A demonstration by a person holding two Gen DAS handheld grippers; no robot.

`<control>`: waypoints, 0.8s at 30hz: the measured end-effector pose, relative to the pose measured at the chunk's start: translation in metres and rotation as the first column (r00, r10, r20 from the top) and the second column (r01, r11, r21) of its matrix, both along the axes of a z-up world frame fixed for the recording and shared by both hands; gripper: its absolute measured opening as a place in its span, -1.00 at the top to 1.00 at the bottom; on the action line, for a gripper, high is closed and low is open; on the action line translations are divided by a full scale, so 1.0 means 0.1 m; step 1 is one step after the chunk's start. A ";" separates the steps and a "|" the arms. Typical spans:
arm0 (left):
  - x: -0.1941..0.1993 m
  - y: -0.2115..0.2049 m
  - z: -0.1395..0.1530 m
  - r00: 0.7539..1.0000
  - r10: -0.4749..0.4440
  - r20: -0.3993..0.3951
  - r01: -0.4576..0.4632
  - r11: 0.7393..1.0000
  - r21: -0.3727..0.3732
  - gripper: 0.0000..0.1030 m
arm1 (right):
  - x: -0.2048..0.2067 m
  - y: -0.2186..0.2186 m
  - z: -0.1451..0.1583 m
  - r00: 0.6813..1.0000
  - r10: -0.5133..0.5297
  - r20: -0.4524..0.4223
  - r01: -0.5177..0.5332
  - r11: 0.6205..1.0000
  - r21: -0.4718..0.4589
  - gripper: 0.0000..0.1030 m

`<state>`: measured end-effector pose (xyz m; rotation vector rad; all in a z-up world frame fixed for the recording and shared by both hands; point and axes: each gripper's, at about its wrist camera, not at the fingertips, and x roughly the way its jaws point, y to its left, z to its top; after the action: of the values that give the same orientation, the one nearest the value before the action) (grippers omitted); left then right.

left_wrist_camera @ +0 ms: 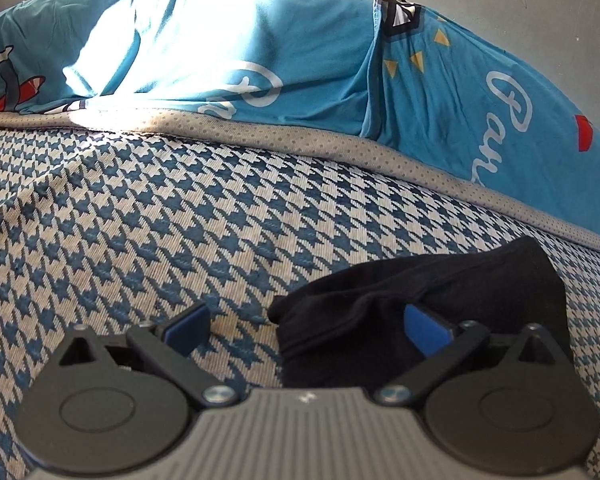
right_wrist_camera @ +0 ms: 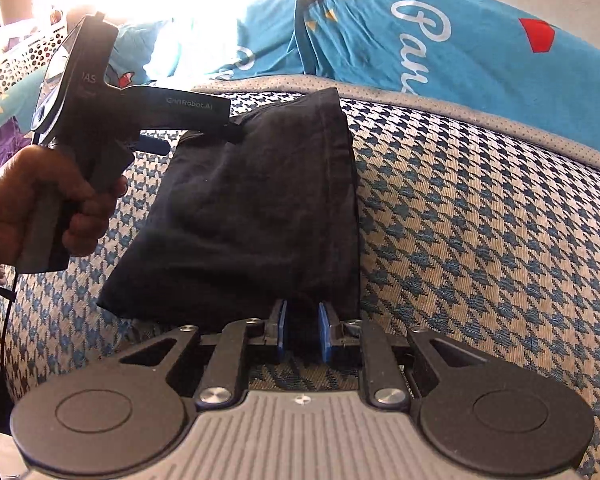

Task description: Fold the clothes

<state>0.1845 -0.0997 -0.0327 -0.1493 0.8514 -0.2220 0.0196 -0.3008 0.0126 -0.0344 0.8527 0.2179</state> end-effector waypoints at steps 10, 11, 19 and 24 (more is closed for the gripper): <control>0.02 0.12 0.08 0.999 0.032 -0.017 -0.033 0.998 -0.058 -0.99 | 0.01 -0.01 0.08 1.000 0.012 0.000 -0.012 1.000 -0.006 0.69; 0.01 0.14 0.11 0.999 0.037 -0.012 -0.038 0.997 -0.065 -0.99 | 0.01 -0.03 0.11 1.000 0.011 0.006 -0.011 1.000 0.008 0.69; -0.09 0.13 0.27 1.000 0.016 0.002 -0.015 0.997 -0.078 -0.99 | 0.12 -0.06 0.33 0.993 -0.044 0.105 0.033 0.994 0.104 0.68; -0.20 0.05 0.29 0.999 -0.049 -0.014 0.048 0.998 -0.033 -0.99 | 0.36 0.03 0.35 0.988 -0.051 0.145 0.039 0.996 0.085 0.68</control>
<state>0.1642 -0.0949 -0.0041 -0.1609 0.8671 -0.2806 0.0556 -0.2978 0.0474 0.0455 0.6967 0.2055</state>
